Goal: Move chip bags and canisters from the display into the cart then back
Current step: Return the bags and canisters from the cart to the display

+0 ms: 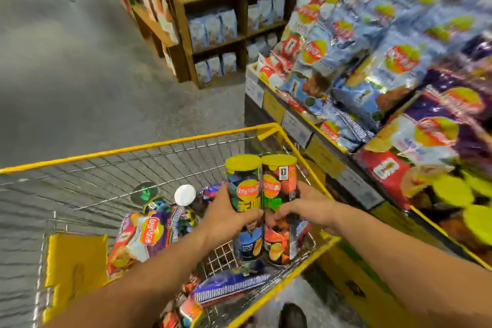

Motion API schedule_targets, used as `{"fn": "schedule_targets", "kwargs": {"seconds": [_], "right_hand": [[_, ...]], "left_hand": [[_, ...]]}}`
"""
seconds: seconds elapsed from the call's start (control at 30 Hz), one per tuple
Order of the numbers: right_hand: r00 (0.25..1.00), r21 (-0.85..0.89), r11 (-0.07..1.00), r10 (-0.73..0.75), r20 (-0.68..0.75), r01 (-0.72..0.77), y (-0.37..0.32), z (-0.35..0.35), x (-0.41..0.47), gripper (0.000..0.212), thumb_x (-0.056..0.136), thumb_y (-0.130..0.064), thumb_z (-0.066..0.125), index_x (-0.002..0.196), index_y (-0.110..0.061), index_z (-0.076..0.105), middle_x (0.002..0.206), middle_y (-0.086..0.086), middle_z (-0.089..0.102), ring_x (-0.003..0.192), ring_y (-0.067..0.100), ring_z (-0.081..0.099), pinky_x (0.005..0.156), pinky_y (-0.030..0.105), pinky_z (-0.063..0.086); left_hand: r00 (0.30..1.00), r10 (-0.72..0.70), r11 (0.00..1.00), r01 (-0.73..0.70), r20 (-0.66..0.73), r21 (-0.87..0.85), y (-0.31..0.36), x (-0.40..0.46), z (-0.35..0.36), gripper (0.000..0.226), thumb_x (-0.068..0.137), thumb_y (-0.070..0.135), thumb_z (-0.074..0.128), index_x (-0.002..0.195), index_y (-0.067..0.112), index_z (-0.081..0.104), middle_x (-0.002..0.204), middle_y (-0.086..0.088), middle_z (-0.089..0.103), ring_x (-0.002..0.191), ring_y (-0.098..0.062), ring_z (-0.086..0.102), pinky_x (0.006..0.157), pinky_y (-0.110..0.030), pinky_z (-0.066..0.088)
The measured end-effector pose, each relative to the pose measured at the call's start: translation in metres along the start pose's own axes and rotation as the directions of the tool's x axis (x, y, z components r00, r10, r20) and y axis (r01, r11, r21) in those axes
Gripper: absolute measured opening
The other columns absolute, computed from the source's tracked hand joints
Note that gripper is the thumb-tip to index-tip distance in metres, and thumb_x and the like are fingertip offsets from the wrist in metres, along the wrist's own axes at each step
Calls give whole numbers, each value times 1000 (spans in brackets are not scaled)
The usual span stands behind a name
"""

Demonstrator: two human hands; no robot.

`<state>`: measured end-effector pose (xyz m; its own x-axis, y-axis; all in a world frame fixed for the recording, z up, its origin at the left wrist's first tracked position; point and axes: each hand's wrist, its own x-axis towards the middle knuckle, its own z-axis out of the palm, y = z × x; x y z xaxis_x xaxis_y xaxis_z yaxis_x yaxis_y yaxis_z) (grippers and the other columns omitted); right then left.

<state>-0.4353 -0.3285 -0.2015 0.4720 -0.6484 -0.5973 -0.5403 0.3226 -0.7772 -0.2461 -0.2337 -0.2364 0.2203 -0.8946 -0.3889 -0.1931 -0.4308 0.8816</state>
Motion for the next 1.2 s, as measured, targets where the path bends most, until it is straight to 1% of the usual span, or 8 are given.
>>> {"fn": "schedule_targets", "kwargs": {"seconds": [0.1, 0.3, 0.4, 0.67, 0.83, 0.97, 1.07, 1.2], "right_hand": [[997, 7, 997, -80, -15, 81, -14, -28, -26, 40, 77, 0, 77, 106, -24, 62, 95, -3, 74, 84, 12, 69, 65, 17, 55], [959, -27, 969, -247, -142, 246, -15, -106, -99, 28, 78, -8, 81, 101, -7, 65, 84, 0, 76, 84, 19, 73, 86, 41, 58], [946, 20, 970, -230, -227, 240, -9, -146, -135, 52, 76, -21, 84, 117, -1, 59, 89, 7, 75, 82, 21, 72, 85, 46, 59], [894, 29, 965, -231, -384, 261, 26, -262, -244, 42, 79, -26, 82, 115, -21, 61, 98, 5, 77, 92, 16, 74, 87, 37, 59], [824, 63, 957, -208, -527, 282, 53, -324, -289, 58, 71, -33, 88, 121, -31, 58, 106, -6, 75, 92, 11, 73, 71, 27, 59], [778, 101, 949, -181, -602, 299, 74, -371, -319, 72, 65, -36, 90, 127, -33, 54, 111, -6, 74, 99, 14, 72, 83, 36, 59], [725, 121, 940, -160, -670, 319, 90, -403, -344, 61, 72, -29, 87, 124, -33, 54, 112, -6, 73, 101, 13, 69, 81, 32, 56], [668, 167, 935, -93, -739, 314, 112, -443, -360, 67, 72, -31, 87, 128, -33, 52, 115, -7, 70, 106, 13, 66, 79, 32, 54]], "left_hand": [[996, 71, 997, -70, 55, -6, 38, 2, 9, 46, 76, 18, 83, 106, 30, 51, 90, 9, 73, 82, -5, 71, 72, -21, 56], [968, 229, 973, -226, 103, -48, 132, -8, 82, 39, 77, 28, 82, 109, 22, 61, 87, 5, 75, 74, -9, 70, 68, -28, 52], [946, 299, 954, -298, 122, -28, 170, -17, 123, 30, 82, 32, 78, 106, 26, 61, 90, 3, 75, 80, -12, 71, 72, -33, 56], [847, 482, 858, -508, 222, 77, 261, -42, 247, 45, 86, 40, 72, 122, 32, 47, 105, 23, 62, 96, 9, 58, 69, -6, 41], [810, 517, 834, -549, 278, 48, 304, -51, 317, 48, 78, 48, 77, 117, 38, 50, 104, 19, 68, 95, -2, 65, 77, -18, 49], [756, 561, 784, -616, 337, 76, 340, -51, 370, 48, 72, 56, 79, 111, 39, 55, 106, 21, 66, 97, 1, 62, 78, -15, 52], [701, 607, 736, -674, 376, 67, 366, -43, 416, 50, 67, 59, 81, 107, 37, 61, 104, 15, 69, 96, -3, 65, 87, -35, 55], [657, 624, 706, -706, 424, 56, 391, -31, 471, 49, 69, 55, 81, 108, 34, 61, 102, 14, 69, 93, -4, 66, 84, -34, 55]]}}
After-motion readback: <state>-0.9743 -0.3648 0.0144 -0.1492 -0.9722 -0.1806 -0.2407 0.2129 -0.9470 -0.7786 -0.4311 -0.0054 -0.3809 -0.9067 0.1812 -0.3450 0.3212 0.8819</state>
